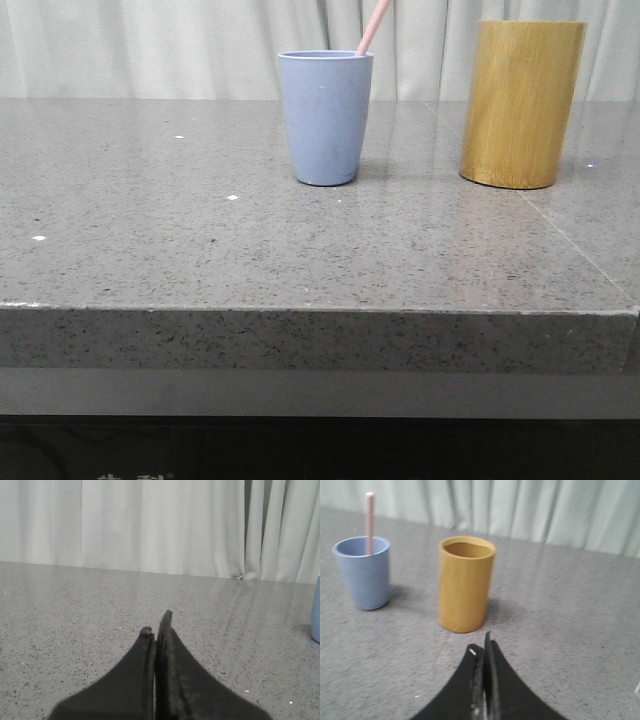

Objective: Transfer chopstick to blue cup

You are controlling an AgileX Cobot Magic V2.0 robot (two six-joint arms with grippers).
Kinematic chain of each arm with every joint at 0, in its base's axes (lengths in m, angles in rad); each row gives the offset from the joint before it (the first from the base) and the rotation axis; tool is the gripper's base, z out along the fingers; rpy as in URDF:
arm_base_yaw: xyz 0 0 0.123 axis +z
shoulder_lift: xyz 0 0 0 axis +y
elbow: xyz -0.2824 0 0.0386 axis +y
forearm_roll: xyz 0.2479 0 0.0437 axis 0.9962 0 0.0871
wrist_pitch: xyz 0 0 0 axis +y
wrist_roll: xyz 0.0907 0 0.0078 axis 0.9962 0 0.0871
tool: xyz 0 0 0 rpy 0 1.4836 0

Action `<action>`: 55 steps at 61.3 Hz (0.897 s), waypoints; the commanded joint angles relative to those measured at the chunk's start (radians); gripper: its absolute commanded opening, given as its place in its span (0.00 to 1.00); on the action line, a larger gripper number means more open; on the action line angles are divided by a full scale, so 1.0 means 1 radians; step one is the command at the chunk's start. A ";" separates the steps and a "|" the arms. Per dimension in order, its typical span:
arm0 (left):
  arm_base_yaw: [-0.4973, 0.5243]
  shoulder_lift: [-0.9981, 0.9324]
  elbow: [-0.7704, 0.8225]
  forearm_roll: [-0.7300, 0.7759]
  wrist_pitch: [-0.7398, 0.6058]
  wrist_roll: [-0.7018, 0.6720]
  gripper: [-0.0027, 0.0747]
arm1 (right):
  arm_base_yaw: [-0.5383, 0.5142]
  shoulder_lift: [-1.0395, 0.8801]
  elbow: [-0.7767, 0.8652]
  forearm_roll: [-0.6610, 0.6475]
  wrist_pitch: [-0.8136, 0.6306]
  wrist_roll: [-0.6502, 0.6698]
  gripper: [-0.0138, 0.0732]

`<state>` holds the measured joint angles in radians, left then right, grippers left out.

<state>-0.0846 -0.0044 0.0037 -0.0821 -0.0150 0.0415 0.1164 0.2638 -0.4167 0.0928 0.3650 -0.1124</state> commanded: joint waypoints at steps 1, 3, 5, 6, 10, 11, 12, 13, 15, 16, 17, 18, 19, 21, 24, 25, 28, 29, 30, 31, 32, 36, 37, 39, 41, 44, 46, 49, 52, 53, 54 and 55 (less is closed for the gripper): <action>0.002 -0.024 0.012 -0.008 -0.074 -0.008 0.01 | -0.045 -0.087 0.118 0.030 -0.226 -0.015 0.08; 0.002 -0.024 0.012 -0.008 -0.074 -0.008 0.01 | -0.060 -0.127 0.169 0.039 -0.258 -0.015 0.08; 0.002 -0.024 0.012 -0.008 -0.074 -0.008 0.01 | -0.067 -0.152 0.216 0.041 -0.283 -0.015 0.08; 0.002 -0.024 0.012 -0.008 -0.074 -0.008 0.01 | -0.073 -0.174 0.242 0.042 -0.296 -0.015 0.08; 0.002 -0.024 0.012 -0.008 -0.074 -0.008 0.01 | -0.077 -0.224 0.315 0.044 -0.335 -0.015 0.08; 0.002 -0.024 0.012 -0.008 -0.074 -0.008 0.01 | -0.077 -0.232 0.326 0.046 -0.340 -0.014 0.08; 0.002 -0.024 0.012 -0.008 -0.074 -0.008 0.01 | -0.077 -0.245 0.342 0.048 -0.348 -0.014 0.08; 0.002 -0.024 0.012 -0.008 -0.074 -0.008 0.01 | -0.077 -0.253 0.352 0.053 -0.353 -0.014 0.08; 0.002 -0.024 0.012 -0.008 -0.074 -0.008 0.01 | -0.077 -0.269 0.373 0.062 -0.365 -0.014 0.08; 0.002 -0.024 0.012 -0.008 -0.074 -0.008 0.01 | -0.078 -0.275 0.385 0.066 -0.365 -0.014 0.08; 0.002 -0.024 0.012 -0.008 -0.074 -0.008 0.01 | -0.078 -0.280 0.392 0.069 -0.365 -0.014 0.08; 0.002 -0.024 0.012 -0.008 -0.074 -0.008 0.01 | -0.078 -0.287 0.403 0.072 -0.370 -0.014 0.08; 0.002 -0.024 0.012 -0.008 -0.074 -0.008 0.01 | -0.078 -0.291 0.410 0.074 -0.377 -0.014 0.08; 0.002 -0.024 0.012 -0.008 -0.074 -0.008 0.01 | -0.079 -0.296 0.430 0.080 -0.395 -0.014 0.08; 0.002 -0.024 0.012 -0.008 -0.074 -0.008 0.01 | -0.081 -0.296 0.441 0.091 -0.394 -0.014 0.08; 0.002 -0.024 0.012 -0.008 -0.074 -0.008 0.01 | -0.082 -0.296 0.439 0.093 -0.386 -0.014 0.08; 0.002 -0.024 0.012 -0.008 -0.074 -0.008 0.01 | -0.082 -0.296 0.440 0.093 -0.385 -0.014 0.08; 0.002 -0.024 0.012 -0.008 -0.074 -0.008 0.01 | -0.082 -0.296 0.440 0.093 -0.384 -0.014 0.08; 0.002 -0.024 0.012 -0.008 -0.074 -0.008 0.01 | -0.082 -0.295 0.440 0.093 -0.384 -0.014 0.08; 0.002 -0.024 0.012 -0.008 -0.074 -0.008 0.01 | -0.082 -0.295 0.440 0.093 -0.384 -0.014 0.08; 0.002 -0.024 0.012 -0.008 -0.074 -0.008 0.01 | -0.082 -0.295 0.440 0.093 -0.383 -0.014 0.08; 0.002 -0.024 0.012 -0.008 -0.074 -0.008 0.01 | -0.082 -0.295 0.440 0.093 -0.382 -0.014 0.08; 0.002 -0.024 0.012 -0.008 -0.074 -0.008 0.01 | -0.082 -0.295 0.440 0.093 -0.382 -0.014 0.08; 0.002 -0.024 0.012 -0.008 -0.074 -0.008 0.01 | -0.082 -0.295 0.440 0.093 -0.382 -0.014 0.08; 0.002 -0.024 0.012 -0.008 -0.074 -0.008 0.01 | -0.082 -0.295 0.440 0.093 -0.382 -0.014 0.08; 0.002 -0.022 0.012 -0.008 -0.074 -0.008 0.01 | -0.082 -0.295 0.440 0.093 -0.382 -0.014 0.08; 0.002 -0.022 0.012 -0.008 -0.074 -0.008 0.01 | -0.082 -0.295 0.440 0.092 -0.382 -0.014 0.08; 0.002 -0.022 0.012 -0.008 -0.074 -0.008 0.01 | -0.082 -0.295 0.440 0.092 -0.383 -0.014 0.08; 0.002 -0.022 0.012 -0.008 -0.074 -0.008 0.01 | -0.082 -0.295 0.440 0.092 -0.382 -0.014 0.08; 0.002 -0.022 0.012 -0.008 -0.074 -0.008 0.01 | -0.082 -0.296 0.440 0.092 -0.380 -0.014 0.08; 0.002 -0.022 0.012 -0.008 -0.074 -0.008 0.01 | -0.082 -0.296 0.440 0.092 -0.382 -0.014 0.08; 0.002 -0.022 0.012 -0.008 -0.074 -0.008 0.01 | -0.082 -0.296 0.440 0.092 -0.384 -0.014 0.08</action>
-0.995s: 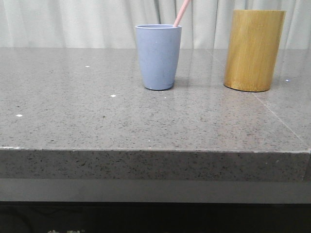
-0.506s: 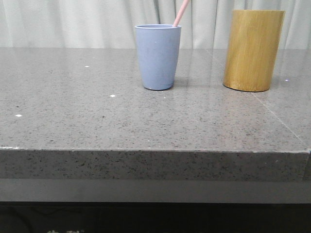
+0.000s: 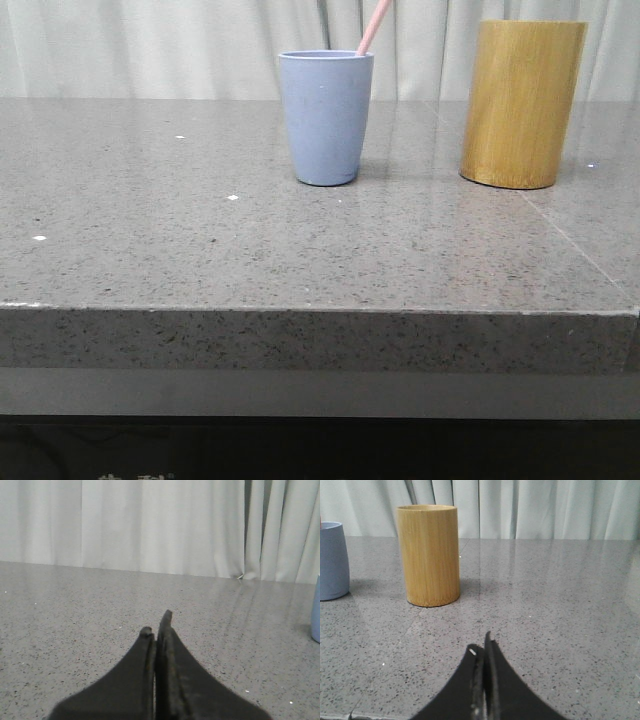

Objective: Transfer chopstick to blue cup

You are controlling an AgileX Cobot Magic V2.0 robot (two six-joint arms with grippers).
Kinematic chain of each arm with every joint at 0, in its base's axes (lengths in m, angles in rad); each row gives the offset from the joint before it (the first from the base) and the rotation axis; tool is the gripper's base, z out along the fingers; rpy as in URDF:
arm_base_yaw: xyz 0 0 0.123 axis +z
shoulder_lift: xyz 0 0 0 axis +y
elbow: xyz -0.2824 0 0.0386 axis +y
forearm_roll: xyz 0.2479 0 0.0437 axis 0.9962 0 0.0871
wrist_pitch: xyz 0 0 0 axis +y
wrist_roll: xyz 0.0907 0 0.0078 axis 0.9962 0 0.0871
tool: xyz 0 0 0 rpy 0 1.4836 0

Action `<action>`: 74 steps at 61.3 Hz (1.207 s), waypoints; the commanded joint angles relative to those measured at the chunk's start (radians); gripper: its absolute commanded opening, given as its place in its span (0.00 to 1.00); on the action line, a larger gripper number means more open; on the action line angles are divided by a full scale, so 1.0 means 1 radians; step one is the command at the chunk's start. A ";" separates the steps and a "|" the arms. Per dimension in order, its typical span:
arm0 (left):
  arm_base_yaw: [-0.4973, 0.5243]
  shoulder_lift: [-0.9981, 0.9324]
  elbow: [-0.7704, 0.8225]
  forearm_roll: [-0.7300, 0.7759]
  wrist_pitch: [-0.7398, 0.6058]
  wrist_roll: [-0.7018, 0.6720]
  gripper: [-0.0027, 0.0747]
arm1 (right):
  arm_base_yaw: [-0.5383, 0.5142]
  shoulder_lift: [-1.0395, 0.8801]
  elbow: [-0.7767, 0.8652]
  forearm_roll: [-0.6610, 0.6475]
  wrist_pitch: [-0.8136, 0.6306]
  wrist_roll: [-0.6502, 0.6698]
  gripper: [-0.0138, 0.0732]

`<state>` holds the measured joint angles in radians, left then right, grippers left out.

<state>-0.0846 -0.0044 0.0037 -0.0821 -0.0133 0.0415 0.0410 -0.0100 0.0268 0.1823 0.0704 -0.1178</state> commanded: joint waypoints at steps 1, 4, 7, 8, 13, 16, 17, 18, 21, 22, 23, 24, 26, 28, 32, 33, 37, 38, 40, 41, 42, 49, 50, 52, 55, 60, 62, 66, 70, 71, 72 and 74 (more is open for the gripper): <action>0.002 -0.022 0.012 -0.008 -0.076 -0.008 0.01 | -0.007 -0.022 -0.004 0.002 -0.092 -0.005 0.08; 0.002 -0.022 0.012 -0.008 -0.076 -0.008 0.01 | -0.007 -0.022 -0.004 -0.012 -0.098 0.014 0.08; 0.002 -0.022 0.012 -0.008 -0.076 -0.008 0.01 | -0.007 -0.022 -0.004 -0.028 -0.105 0.049 0.08; 0.002 -0.022 0.012 -0.008 -0.076 -0.008 0.01 | -0.007 -0.022 -0.004 -0.030 -0.106 0.062 0.08; 0.002 -0.022 0.012 -0.008 -0.076 -0.008 0.01 | -0.008 -0.022 -0.004 -0.056 -0.108 0.112 0.08; 0.002 -0.022 0.012 -0.008 -0.076 -0.008 0.01 | -0.011 -0.022 -0.004 -0.069 -0.108 0.118 0.08; 0.002 -0.022 0.012 -0.008 -0.076 -0.008 0.01 | -0.014 -0.022 -0.004 -0.076 -0.108 0.118 0.08; 0.002 -0.022 0.012 -0.008 -0.076 -0.008 0.01 | -0.016 -0.022 -0.004 -0.079 -0.110 0.118 0.08; 0.002 -0.022 0.012 -0.008 -0.076 -0.008 0.01 | -0.026 -0.022 -0.004 -0.087 -0.112 0.118 0.08; 0.002 -0.022 0.012 -0.008 -0.076 -0.008 0.01 | -0.032 -0.022 -0.004 -0.088 -0.112 0.118 0.08; 0.002 -0.022 0.012 -0.008 -0.076 -0.008 0.01 | -0.036 -0.022 -0.004 -0.088 -0.112 0.118 0.08; 0.002 -0.022 0.012 -0.008 -0.076 -0.008 0.01 | -0.040 -0.022 -0.004 -0.088 -0.112 0.118 0.08; 0.002 -0.022 0.012 -0.008 -0.076 -0.008 0.01 | -0.046 -0.022 -0.004 -0.089 -0.112 0.118 0.08; 0.002 -0.022 0.012 -0.008 -0.076 -0.008 0.01 | -0.047 -0.022 -0.004 -0.089 -0.112 0.118 0.08; 0.002 -0.022 0.012 -0.008 -0.076 -0.008 0.01 | -0.046 -0.022 -0.004 -0.095 -0.111 0.141 0.08; 0.002 -0.022 0.012 -0.008 -0.076 -0.008 0.01 | -0.046 -0.022 -0.004 -0.099 -0.111 0.157 0.08; 0.002 -0.022 0.012 -0.008 -0.076 -0.008 0.01 | -0.046 -0.022 -0.004 -0.114 -0.111 0.199 0.08; 0.002 -0.022 0.012 -0.008 -0.076 -0.008 0.01 | -0.046 -0.022 -0.004 -0.124 -0.111 0.211 0.08; 0.002 -0.022 0.012 -0.008 -0.076 -0.008 0.01 | -0.047 -0.022 -0.004 -0.134 -0.111 0.220 0.08; 0.002 -0.022 0.012 -0.008 -0.076 -0.008 0.01 | -0.047 -0.022 -0.004 -0.136 -0.111 0.221 0.08; 0.002 -0.022 0.012 -0.008 -0.076 -0.008 0.01 | -0.047 -0.022 -0.004 -0.141 -0.112 0.221 0.08; 0.002 -0.022 0.012 -0.008 -0.076 -0.008 0.01 | -0.047 -0.022 -0.004 -0.149 -0.111 0.221 0.08; 0.002 -0.022 0.012 -0.008 -0.076 -0.008 0.01 | -0.047 -0.022 -0.004 -0.149 -0.111 0.221 0.08; 0.002 -0.022 0.012 -0.008 -0.076 -0.008 0.01 | -0.047 -0.021 -0.004 -0.149 -0.111 0.221 0.08; 0.002 -0.022 0.012 -0.008 -0.076 -0.008 0.01 | -0.047 -0.021 -0.004 -0.149 -0.111 0.221 0.08; 0.002 -0.022 0.012 -0.008 -0.076 -0.008 0.01 | -0.047 -0.021 -0.004 -0.149 -0.111 0.221 0.08; 0.002 -0.022 0.012 -0.008 -0.076 -0.008 0.01 | -0.047 -0.021 -0.004 -0.149 -0.111 0.221 0.08; 0.002 -0.022 0.012 -0.008 -0.076 -0.008 0.01 | -0.047 -0.021 -0.004 -0.149 -0.111 0.221 0.08; 0.002 -0.022 0.012 -0.008 -0.076 -0.008 0.01 | -0.047 -0.021 -0.004 -0.149 -0.111 0.221 0.08; 0.002 -0.022 0.012 -0.008 -0.076 -0.008 0.01 | -0.047 -0.021 -0.004 -0.149 -0.111 0.221 0.08; 0.002 -0.022 0.012 -0.008 -0.076 -0.008 0.01 | -0.047 -0.021 -0.004 -0.149 -0.111 0.221 0.08; 0.002 -0.022 0.012 -0.008 -0.076 -0.008 0.01 | -0.047 -0.021 -0.004 -0.149 -0.111 0.221 0.08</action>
